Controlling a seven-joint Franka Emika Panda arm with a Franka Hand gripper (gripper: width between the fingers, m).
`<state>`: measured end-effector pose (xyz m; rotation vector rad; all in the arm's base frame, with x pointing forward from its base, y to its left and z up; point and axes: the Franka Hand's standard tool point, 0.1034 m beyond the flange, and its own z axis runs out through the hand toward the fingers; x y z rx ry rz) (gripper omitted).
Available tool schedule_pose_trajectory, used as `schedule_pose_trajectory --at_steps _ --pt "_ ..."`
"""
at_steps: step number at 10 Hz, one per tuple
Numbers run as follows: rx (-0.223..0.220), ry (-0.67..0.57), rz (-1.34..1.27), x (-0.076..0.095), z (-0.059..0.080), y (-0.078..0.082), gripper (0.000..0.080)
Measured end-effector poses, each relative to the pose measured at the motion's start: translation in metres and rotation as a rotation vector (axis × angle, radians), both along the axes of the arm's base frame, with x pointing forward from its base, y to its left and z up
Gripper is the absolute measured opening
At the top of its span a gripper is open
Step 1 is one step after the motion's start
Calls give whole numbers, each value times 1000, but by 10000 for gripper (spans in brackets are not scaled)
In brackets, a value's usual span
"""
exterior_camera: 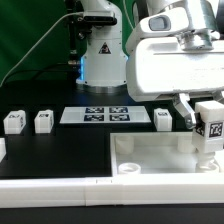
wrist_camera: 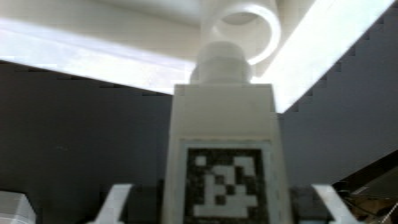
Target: Assemble one leg
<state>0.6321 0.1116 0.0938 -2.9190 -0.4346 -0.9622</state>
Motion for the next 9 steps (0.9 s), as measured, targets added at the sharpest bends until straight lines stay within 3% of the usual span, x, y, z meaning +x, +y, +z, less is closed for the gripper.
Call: schedule_pose_trajectory --at_steps 7,9 --pt "-5 10 -1 -3 -7 -5 293" --pt "-2 -8 7 -4 -8 4 293"
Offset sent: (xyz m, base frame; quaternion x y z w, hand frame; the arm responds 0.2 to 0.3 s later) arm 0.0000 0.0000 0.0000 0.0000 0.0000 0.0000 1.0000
